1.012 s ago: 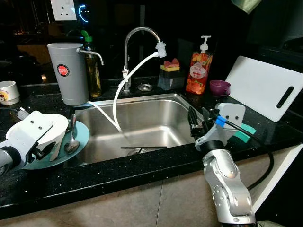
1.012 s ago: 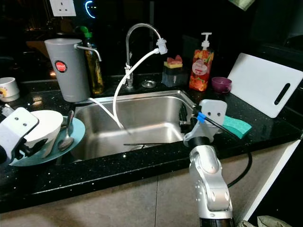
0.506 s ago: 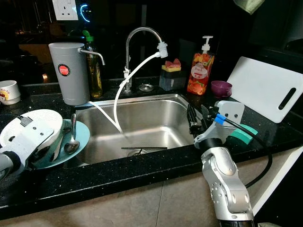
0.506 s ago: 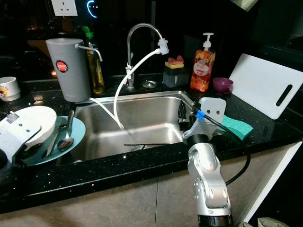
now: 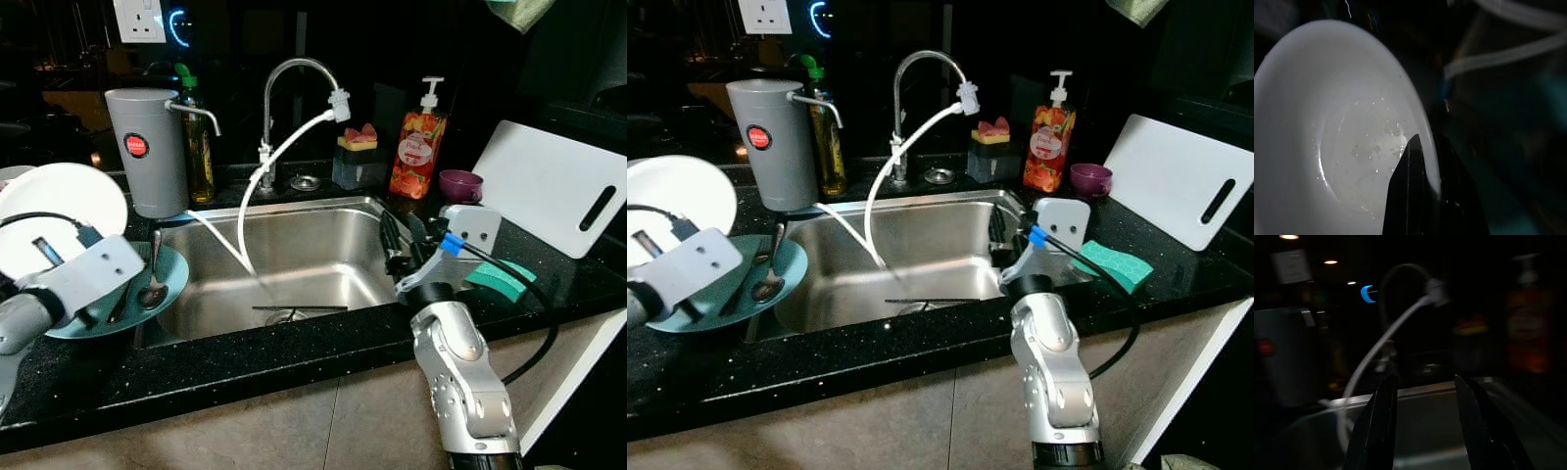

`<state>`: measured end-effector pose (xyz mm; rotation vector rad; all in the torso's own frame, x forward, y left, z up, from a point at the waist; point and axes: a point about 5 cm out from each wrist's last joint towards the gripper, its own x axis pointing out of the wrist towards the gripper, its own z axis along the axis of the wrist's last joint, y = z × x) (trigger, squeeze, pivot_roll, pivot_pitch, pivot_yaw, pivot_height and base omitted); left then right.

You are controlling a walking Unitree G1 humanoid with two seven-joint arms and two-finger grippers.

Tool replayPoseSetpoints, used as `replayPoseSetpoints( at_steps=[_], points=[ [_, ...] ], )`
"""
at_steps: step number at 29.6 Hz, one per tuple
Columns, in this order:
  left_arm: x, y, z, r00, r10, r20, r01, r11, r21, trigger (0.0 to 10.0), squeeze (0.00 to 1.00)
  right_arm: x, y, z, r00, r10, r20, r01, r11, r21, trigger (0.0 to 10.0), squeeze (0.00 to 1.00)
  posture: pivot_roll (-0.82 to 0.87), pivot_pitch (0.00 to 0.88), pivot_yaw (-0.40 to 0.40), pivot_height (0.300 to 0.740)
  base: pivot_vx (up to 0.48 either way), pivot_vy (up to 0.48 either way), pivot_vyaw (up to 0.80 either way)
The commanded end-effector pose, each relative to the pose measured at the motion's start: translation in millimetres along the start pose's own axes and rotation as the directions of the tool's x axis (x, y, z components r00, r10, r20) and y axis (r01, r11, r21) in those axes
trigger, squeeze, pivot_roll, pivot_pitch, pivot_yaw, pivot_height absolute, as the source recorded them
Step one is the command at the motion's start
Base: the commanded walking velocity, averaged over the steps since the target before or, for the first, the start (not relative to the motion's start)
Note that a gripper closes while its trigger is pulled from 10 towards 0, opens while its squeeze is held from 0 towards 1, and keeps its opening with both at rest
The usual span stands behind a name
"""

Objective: Kitchen organization

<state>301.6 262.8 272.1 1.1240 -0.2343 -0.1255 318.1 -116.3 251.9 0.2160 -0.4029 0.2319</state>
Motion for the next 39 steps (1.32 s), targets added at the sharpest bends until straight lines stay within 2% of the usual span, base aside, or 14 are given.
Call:
replayPoseSetpoints(
  at_steps=[1, 2, 4, 9, 11, 12, 19, 24, 25, 30, 35, 36, 37, 39],
  points=[
    [10.6, -11.0, 40.2, 0.975, -0.084, 0.207, 0.058, 0.990, 0.132, 10.0, 0.00, 3.1, 23.9, 5.4, 0.982, 0.186, -0.018, -0.182, 0.977, 0.113, 10.0, 0.00, 0.12, 0.000, -0.077, 0.740, 0.000, 0.000, 0.00],
    [10.6, -11.0, 40.2, 0.975, -0.084, 0.207, 0.058, 0.990, 0.132, 10.0, 0.00, 3.1, 23.9, 5.4, 0.982, 0.186, -0.018, -0.182, 0.977, 0.113, 10.0, 0.00, 0.12, 0.000, -0.077, 0.740, 0.000, 0.000, 0.00],
    [17.7, -20.5, 56.5, 0.946, -0.142, 0.290, 0.088, 0.977, 0.192, 10.0, 0.00, 5.2, 35.3, 8.7, 0.960, 0.280, -0.026, -0.274, 0.950, 0.149, 10.0, 0.00, 0.11, 0.000, -0.076, 0.740, 0.000, 0.000, 0.00],
    [25.4, -32.8, 69.9, 0.911, -0.202, 0.359, 0.122, 0.965, 0.232, 10.0, 0.00, 9.6, 42.7, 11.2, 0.944, 0.328, -0.036, -0.317, 0.932, 0.177, 10.0, 0.00, 0.10, 0.000, -0.080, 0.740, 0.000, 0.000, 0.00],
    [30.1, -46.3, 82.3, 0.874, -0.253, 0.415, 0.155, 0.955, 0.255, 10.0, 0.00, 13.0, 47.0, 11.6, 0.935, 0.351, -0.045, -0.334, 0.917, 0.216, 10.0, 0.00, 0.10, 0.000, -0.079, 0.740, 0.000, 0.000, 0.00],
    [33.4, -59.2, 89.4, 0.846, -0.294, 0.444, 0.180, 0.943, 0.279, 10.0, 0.00, 15.6, 49.0, 11.1, 0.932, 0.360, -0.050, -0.339, 0.911, 0.235, 10.0, 0.00, 0.09, 0.000, -0.078, 0.740, 0.000, 0.000, 0.00],
    [37.9, -69.9, 95.8, 0.816, -0.323, 0.480, 0.195, 0.935, 0.298, 10.0, 0.00, 17.0, 49.3, 13.8, 0.919, 0.391, -0.054, -0.367, 0.897, 0.249, 10.0, 0.00, 0.08, 0.000, -0.072, 0.740, 0.000, 0.000, 0.00],
    [39.8, -69.8, 102.5, 0.800, -0.314, 0.512, 0.181, 0.939, 0.292, 10.0, 0.00, 17.7, 44.7, 7.8, 0.924, 0.369, -0.102, -0.339, 0.912, 0.232, 10.0, 0.00, 0.08, 0.000, -0.072, 0.740, 0.000, 0.000, 0.00],
    [40.8, -70.8, 104.4, 0.791, -0.316, 0.524, 0.173, 0.936, 0.305, 10.0, 0.00, 20.1, 39.4, 1.2, 0.934, 0.324, -0.152, -0.295, 0.938, 0.184, 10.0, 0.00, 0.08, 0.000, -0.073, 0.740, 0.000, 0.000, 0.00],
    [40.8, -73.1, 107.0, 0.781, -0.323, 0.535, 0.165, 0.932, 0.322, 10.0, 0.00, 23.5, 34.1, -4.7, 0.944, 0.270, -0.188, -0.252, 0.961, 0.114, 10.0, 0.00, 0.08, 0.000, -0.075, 0.740, 0.000, 0.000, 0.00],
    [39.2, -80.4, 109.7, 0.764, -0.340, 0.549, 0.169, 0.926, 0.338, 10.0, 0.00, 26.9, 33.7, -10.5, 0.946, 0.249, -0.210, -0.224, 0.965, 0.134, 9.8, 0.00, 0.09, 0.000, -0.081, 0.740, 0.000, 0.000, 0.00],
    [38.6, -82.5, 110.3, 0.760, -0.344, 0.552, 0.170, 0.924, 0.342, 10.0, 0.00, 27.8, 33.9, -12.3, 0.945, 0.245, -0.217, -0.216, 0.965, 0.147, 4.1, 0.00, 0.09, 0.000, -0.081, 0.740, 0.000, 0.000, 0.00],
    [38.2, -84.0, 110.7, 0.757, -0.345, 0.556, 0.171, 0.924, 0.342, 10.0, 0.00, 28.8, 34.3, -13.7, 0.944, 0.243, -0.222, -0.211, 0.964, 0.160, 0.0, 0.00, 0.09, 0.000, -0.085, 0.740, 0.000, 0.000, 0.00],
    [37.2, -85.7, 112.0, 0.752, -0.341, 0.565, 0.172, 0.928, 0.331, 10.0, 0.00, 30.1, 35.7, -17.5, 0.939, 0.251, -0.237, -0.212, 0.961, 0.176, 0.0, 0.00, 0.10, 0.000, -0.092, 0.740, 0.000, 0.000, 0.00]
  ],
)
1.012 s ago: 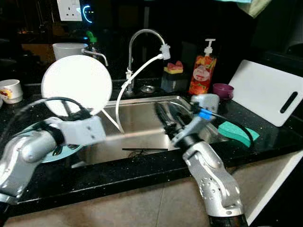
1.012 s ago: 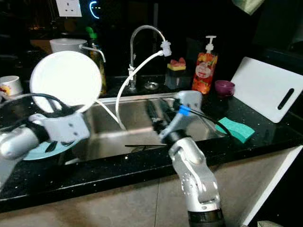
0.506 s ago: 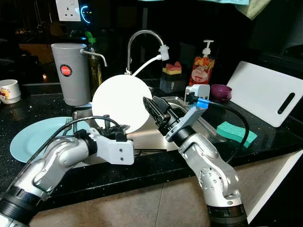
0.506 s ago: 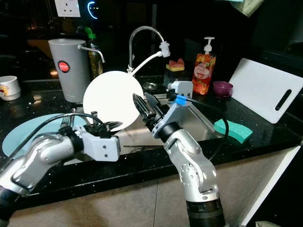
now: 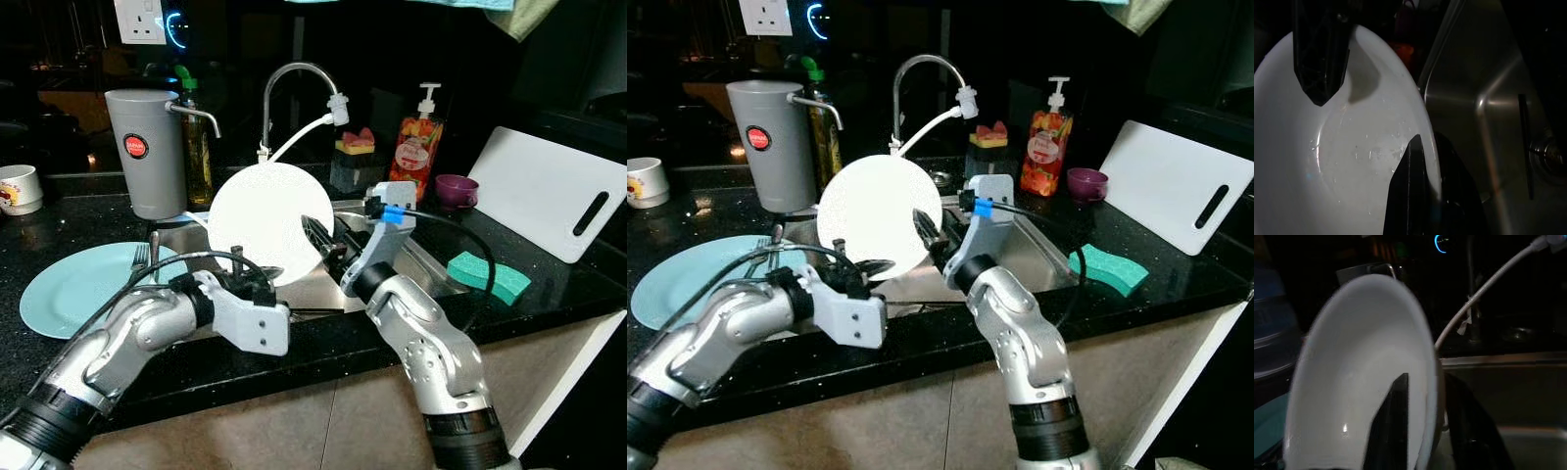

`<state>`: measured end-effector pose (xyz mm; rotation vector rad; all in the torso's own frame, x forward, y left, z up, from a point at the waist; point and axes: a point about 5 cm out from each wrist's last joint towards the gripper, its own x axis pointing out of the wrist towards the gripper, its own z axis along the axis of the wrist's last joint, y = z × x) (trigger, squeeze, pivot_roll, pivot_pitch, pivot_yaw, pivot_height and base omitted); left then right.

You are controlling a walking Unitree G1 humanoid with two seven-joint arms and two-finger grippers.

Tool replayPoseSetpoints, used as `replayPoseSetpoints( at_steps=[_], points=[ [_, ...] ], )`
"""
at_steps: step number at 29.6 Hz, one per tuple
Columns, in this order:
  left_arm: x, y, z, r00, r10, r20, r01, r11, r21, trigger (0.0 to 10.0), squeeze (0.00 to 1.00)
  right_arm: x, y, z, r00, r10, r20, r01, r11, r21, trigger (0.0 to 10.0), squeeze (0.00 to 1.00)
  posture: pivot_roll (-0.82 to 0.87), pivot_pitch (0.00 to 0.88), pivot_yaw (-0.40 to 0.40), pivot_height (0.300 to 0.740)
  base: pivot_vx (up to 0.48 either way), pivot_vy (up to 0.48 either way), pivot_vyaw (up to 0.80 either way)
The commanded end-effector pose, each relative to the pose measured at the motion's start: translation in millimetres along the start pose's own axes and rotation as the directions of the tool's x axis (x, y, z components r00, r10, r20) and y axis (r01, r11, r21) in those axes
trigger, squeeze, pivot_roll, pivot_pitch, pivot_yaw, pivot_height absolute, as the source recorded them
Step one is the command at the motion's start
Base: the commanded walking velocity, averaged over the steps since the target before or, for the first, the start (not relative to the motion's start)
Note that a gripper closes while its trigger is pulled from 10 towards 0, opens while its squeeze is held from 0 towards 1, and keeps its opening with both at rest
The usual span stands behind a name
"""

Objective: Kitchen organization

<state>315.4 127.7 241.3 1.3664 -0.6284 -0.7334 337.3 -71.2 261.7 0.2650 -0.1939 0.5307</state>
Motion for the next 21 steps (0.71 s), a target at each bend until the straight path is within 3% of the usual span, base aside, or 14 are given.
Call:
replayPoseSetpoints(
  at_steps=[1, 8, 9, 16, 17, 19, 20, 21],
  points=[
    [3.4, 3.1, 8.6, 0.998, 0.032, 0.053, -0.032, 0.999, 0.014, 10.0, 0.00, 1.4, -5.0, -7.2, 0.999, -0.019, -0.035, 0.020, 1.000, 0.024, 0.0, 0.00, 0.10, 0.000, -0.092, 0.740, 0.000, 0.000, 0.00],
    [3.2, -4.8, 9.8, 0.998, 0.043, 0.036, -0.043, 0.999, 0.005, 10.0, 0.02, 4.2, -3.6, -27.2, 0.993, -0.020, -0.113, 0.030, 0.996, 0.085, 0.0, 0.00, 0.12, 0.004, -0.112, 0.740, 0.000, 0.000, 0.00],
    [3.1, -5.0, 9.4, 0.998, 0.052, 0.031, -0.052, 0.999, -0.009, 10.0, 1.00, 4.4, -3.7, -29.0, 0.993, -0.022, -0.116, 0.032, 0.995, 0.091, 0.0, 0.00, 0.12, 0.005, -0.115, 0.740, 0.000, 0.000, 0.00],
    [3.6, -8.0, 6.8, 0.996, 0.093, -0.018, -0.093, 0.995, -0.042, 10.0, 1.00, 7.6, -3.7, -41.5, 0.989, -0.031, -0.145, 0.046, 0.994, 0.103, 0.0, 0.00, 0.14, 0.015, -0.133, 0.740, 0.000, 0.000, 0.00],
    [2.5, -9.4, 6.5, 0.995, 0.100, -0.026, -0.102, 0.993, -0.067, 10.0, 0.00, 9.4, -6.6, -47.1, 0.985, -0.058, -0.161, 0.074, 0.993, 0.096, 0.0, 0.00, 0.14, 0.015, -0.133, 0.740, 0.000, 0.000, 0.00],
    [1.7, -10.2, 6.3, 0.994, 0.106, -0.033, -0.109, 0.990, -0.084, 10.0, 0.00, 10.5, -8.6, -51.1, 0.982, -0.077, -0.172, 0.093, 0.992, 0.089, 0.0, 0.00, 0.14, 0.015, -0.133, 0.740, 0.000, 0.000, 0.00],
    [0.4, -11.0, 6.0, 0.993, 0.114, -0.042, -0.118, 0.987, -0.108, 10.0, 0.00, 12.3, -13.5, -55.3, 0.977, -0.114, -0.182, 0.129, 0.989, 0.076, 8.5, 0.00, 0.14, 0.019, -0.135, 0.740, 0.000, 0.000, 0.00],
    [-1.4, -12.6, 5.8, 0.993, 0.109, -0.050, -0.114, 0.984, -0.136, 10.0, 0.00, 15.1, -19.7, -58.1, 0.970, -0.157, -0.185, 0.171, 0.983, 0.063, 10.0, 0.00, 0.14, 0.023, -0.138, 0.740, 0.000, 0.000, 0.00]
  ],
)
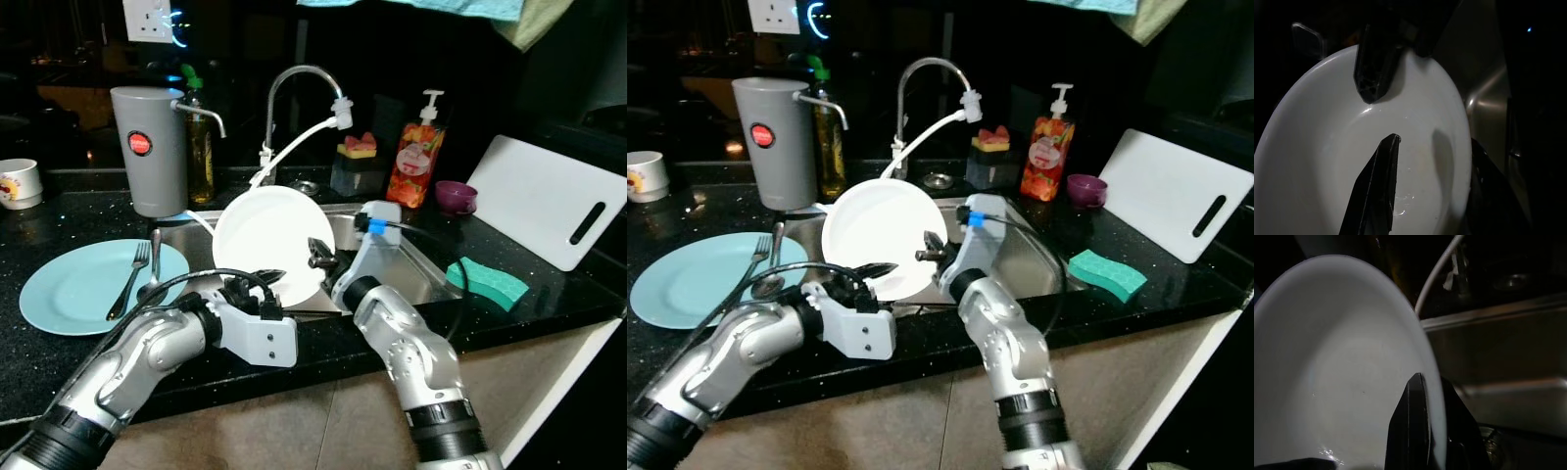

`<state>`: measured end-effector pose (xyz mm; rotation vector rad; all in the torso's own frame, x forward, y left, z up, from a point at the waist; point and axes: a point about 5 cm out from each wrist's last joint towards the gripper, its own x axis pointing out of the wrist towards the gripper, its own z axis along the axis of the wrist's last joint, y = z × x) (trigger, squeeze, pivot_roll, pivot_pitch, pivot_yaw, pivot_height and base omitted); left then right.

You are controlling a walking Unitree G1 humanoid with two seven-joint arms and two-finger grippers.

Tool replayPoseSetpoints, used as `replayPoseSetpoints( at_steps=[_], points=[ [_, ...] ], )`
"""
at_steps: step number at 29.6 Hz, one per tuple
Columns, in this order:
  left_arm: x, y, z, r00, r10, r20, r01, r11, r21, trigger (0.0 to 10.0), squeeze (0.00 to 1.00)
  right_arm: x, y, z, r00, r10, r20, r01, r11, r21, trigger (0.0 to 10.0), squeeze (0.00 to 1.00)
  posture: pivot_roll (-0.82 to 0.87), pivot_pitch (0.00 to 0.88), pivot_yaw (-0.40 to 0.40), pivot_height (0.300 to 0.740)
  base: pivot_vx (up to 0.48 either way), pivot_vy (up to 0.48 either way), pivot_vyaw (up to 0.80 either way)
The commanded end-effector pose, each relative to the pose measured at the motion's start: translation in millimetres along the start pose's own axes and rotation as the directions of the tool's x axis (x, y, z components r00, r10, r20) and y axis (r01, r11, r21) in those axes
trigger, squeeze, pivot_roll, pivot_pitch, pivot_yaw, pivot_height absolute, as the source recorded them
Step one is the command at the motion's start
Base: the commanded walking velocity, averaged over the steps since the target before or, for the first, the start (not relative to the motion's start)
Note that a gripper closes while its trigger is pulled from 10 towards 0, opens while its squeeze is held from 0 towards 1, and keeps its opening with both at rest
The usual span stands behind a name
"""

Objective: Kitchen organization

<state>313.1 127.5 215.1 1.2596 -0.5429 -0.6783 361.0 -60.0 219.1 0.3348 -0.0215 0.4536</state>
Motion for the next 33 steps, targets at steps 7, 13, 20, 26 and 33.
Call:
replayPoseSetpoints(
  at_steps=[7, 13, 20, 26, 33],
  points=[
    [-8.1, 3.2, 5.1, 0.997, 0.070, -0.045, -0.081, 0.948, -0.309, 10.0, 0.00, 18.6, -24.9, -7.8, 0.983, -0.185, -0.016, 0.185, 0.983, 0.014, 10.0, 0.00, 0.16, 0.025, -0.144, 0.740, 0.000, 0.000, 0.00],
    [-11.6, -5.8, -3.5, 0.980, 0.105, -0.167, -0.170, 0.882, -0.439, 10.0, 0.00, 25.1, -29.1, -10.7, 0.967, -0.255, -0.018, 0.256, 0.965, 0.050, 10.0, 0.00, 0.18, 0.021, -0.155, 0.740, 0.000, 0.000, 0.00],
    [-16.6, -8.8, -12.6, 0.918, 0.143, -0.369, -0.361, 0.682, -0.636, 10.0, 0.00, 28.0, -28.8, -25.2, 0.957, -0.285, -0.049, 0.282, 0.958, -0.051, 10.0, 1.00, 0.19, 0.018, -0.161, 0.740, 0.000, 0.000, 0.00],
    [-8.3, -3.5, -12.1, 0.830, 0.153, -0.536, -0.557, 0.267, -0.786, 10.0, 0.00, 32.4, -14.7, -25.2, 0.982, -0.187, 0.014, 0.187, 0.971, -0.148, 10.0, 1.00, 0.20, 0.014, -0.163, 0.740, 0.000, 0.000, 0.00],
    [-9.2, 14.1, -16.6, 0.748, 0.165, -0.643, -0.652, 0.001, -0.758, 10.0, 0.00, 31.0, 0.0, -8.8, 0.986, -0.079, 0.145, 0.103, 0.980, -0.171, 10.0, 0.00, 0.19, 0.017, -0.161, 0.740, 0.000, 0.000, 0.00]
  ],
)
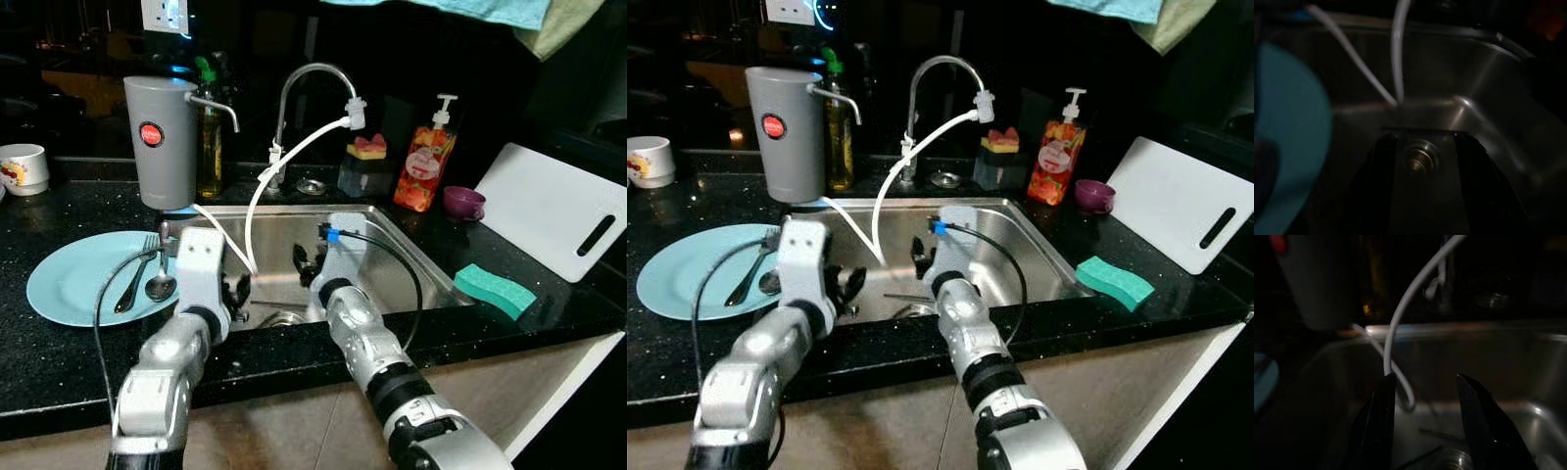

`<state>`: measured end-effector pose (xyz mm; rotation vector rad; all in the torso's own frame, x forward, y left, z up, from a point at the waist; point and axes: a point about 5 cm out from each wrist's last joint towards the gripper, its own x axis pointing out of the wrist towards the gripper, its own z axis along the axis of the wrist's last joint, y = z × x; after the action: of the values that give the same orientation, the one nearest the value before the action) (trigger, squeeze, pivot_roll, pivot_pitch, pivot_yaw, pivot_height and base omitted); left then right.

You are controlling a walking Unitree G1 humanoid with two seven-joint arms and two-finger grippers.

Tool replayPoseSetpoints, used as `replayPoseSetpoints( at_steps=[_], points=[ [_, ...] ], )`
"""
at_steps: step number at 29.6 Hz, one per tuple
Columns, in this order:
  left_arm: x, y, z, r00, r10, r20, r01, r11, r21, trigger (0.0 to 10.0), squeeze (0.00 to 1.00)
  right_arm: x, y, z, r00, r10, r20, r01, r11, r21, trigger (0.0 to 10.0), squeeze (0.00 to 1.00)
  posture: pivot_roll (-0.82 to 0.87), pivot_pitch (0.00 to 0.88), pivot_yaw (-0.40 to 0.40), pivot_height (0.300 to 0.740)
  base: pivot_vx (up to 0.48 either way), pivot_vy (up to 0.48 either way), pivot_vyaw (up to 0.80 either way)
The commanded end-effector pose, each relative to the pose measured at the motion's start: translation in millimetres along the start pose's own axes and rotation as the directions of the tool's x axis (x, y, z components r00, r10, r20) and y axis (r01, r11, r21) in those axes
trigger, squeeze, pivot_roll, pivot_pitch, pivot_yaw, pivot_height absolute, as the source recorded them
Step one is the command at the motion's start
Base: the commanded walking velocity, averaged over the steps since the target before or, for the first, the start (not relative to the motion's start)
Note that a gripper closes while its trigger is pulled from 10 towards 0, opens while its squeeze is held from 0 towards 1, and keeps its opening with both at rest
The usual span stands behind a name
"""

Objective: Kitchen organization

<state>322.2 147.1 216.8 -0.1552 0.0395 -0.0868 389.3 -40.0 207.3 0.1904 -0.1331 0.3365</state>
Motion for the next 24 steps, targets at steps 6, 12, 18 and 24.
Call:
replayPoseSetpoints(
  at_steps=[6, 12, 18, 24],
  points=[
    [-5.4, 7.4, 19.6, 0.995, 0.052, 0.083, -0.055, 0.998, 0.034, 10.0, 0.00, -15.0, -15.7, 20.1, 0.990, -0.042, 0.132, 0.034, 0.998, 0.056, 10.0, 0.00, 0.20, 0.030, -0.144, 0.740, 0.000, 0.000, 0.00],
    [-6.2, 9.4, 20.8, 0.992, 0.102, 0.075, -0.112, 0.984, 0.140, 10.0, 0.00, -26.5, -29.7, 34.4, 0.973, -0.111, 0.201, 0.093, 0.991, 0.097, 10.0, 0.00, 0.18, 0.045, -0.125, 0.740, 0.000, 0.000, 0.00],
    [-4.1, 8.2, 14.6, 0.993, 0.119, 0.016, -0.120, 0.986, 0.120, 10.0, 0.00, -40.2, -41.1, 40.0, 0.963, -0.158, 0.217, 0.151, 0.987, 0.050, 10.0, 0.00, 0.17, 0.054, -0.123, 0.740, 0.000, 0.000, 0.00],
    [-2.3, 10.7, 17.4, 0.987, 0.158, 0.030, -0.160, 0.965, 0.208, 10.0, 0.00, -54.8, -51.0, 41.9, 0.959, -0.204, 0.196, 0.199, 0.979, 0.045, 10.0, 0.00, 0.16, 0.061, -0.124, 0.740, 0.000, 0.000, 0.00]
  ],
)
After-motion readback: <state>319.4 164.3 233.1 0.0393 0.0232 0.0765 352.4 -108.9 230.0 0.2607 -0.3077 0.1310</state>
